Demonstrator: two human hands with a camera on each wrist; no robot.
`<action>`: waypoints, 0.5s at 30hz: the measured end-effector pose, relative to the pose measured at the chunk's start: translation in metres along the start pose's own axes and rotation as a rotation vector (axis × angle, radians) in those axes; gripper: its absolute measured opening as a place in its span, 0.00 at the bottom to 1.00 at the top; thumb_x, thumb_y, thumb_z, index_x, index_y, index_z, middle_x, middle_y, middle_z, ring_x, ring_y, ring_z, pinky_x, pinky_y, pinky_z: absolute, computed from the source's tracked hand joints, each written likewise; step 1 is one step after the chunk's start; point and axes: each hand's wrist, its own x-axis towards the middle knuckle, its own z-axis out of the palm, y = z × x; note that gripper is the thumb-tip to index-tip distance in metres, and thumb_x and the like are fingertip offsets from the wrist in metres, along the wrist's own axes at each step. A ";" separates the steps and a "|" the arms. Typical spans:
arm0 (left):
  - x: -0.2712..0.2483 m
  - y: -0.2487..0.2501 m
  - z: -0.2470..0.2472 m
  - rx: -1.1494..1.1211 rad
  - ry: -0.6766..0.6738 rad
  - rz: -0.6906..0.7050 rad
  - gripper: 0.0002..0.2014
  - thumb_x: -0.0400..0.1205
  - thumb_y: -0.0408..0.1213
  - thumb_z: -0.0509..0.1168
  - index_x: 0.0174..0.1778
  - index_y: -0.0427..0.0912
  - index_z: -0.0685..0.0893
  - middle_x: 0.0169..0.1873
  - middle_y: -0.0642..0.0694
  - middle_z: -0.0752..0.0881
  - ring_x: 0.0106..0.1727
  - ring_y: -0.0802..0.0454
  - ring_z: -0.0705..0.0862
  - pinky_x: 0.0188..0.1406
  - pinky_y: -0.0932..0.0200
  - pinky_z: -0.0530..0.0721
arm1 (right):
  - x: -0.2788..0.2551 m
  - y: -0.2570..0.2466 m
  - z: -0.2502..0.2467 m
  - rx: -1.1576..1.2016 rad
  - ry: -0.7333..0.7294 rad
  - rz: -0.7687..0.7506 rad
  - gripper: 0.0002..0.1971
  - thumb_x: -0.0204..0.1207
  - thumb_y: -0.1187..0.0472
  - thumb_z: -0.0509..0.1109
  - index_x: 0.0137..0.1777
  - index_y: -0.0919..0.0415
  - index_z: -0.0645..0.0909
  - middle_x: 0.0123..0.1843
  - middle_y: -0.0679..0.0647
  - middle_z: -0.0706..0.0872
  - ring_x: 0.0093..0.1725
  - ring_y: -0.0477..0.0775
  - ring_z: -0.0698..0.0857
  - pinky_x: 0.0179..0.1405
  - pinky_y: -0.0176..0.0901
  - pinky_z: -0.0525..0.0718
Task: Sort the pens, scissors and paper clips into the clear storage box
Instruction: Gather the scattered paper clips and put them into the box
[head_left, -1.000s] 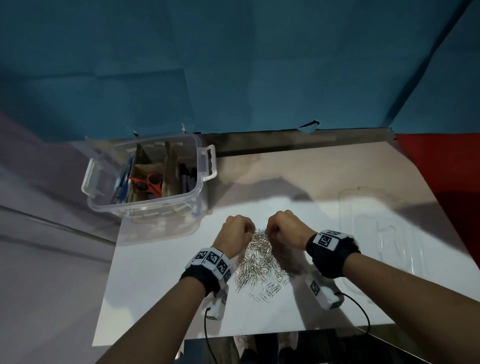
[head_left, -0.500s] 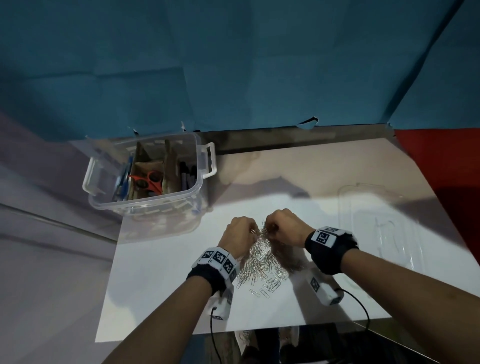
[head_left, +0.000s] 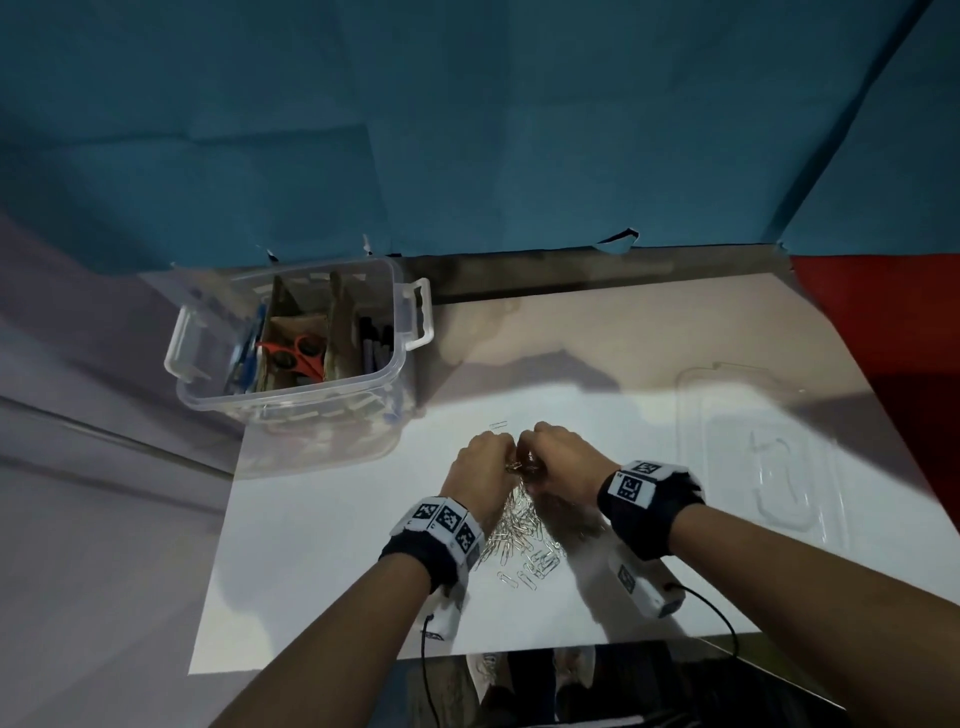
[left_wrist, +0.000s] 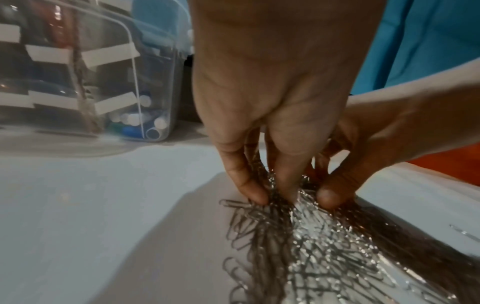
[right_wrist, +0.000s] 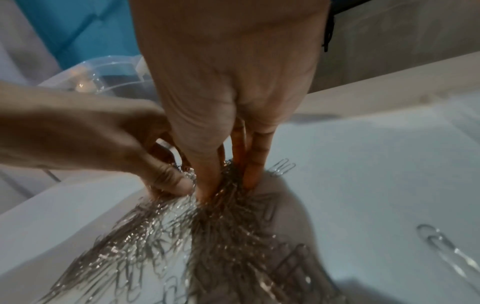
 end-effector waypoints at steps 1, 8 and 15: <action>0.002 0.000 0.000 -0.011 -0.004 -0.006 0.10 0.77 0.33 0.74 0.43 0.49 0.78 0.45 0.49 0.82 0.52 0.43 0.83 0.47 0.53 0.76 | 0.000 0.000 -0.001 0.021 0.007 0.004 0.12 0.75 0.62 0.73 0.57 0.60 0.81 0.55 0.58 0.83 0.54 0.60 0.82 0.51 0.49 0.79; 0.017 -0.010 -0.015 -0.156 -0.015 -0.071 0.04 0.75 0.33 0.78 0.40 0.46 0.90 0.41 0.45 0.91 0.43 0.49 0.89 0.50 0.51 0.89 | 0.005 0.010 -0.026 0.141 0.023 0.078 0.06 0.69 0.65 0.75 0.43 0.56 0.91 0.43 0.53 0.92 0.42 0.50 0.85 0.42 0.41 0.82; 0.021 -0.012 -0.024 -0.158 -0.006 -0.072 0.09 0.74 0.31 0.78 0.36 0.51 0.88 0.41 0.46 0.90 0.49 0.49 0.86 0.50 0.53 0.87 | 0.009 0.005 -0.037 0.123 0.022 0.061 0.07 0.67 0.63 0.72 0.40 0.57 0.92 0.39 0.52 0.92 0.41 0.51 0.87 0.45 0.47 0.88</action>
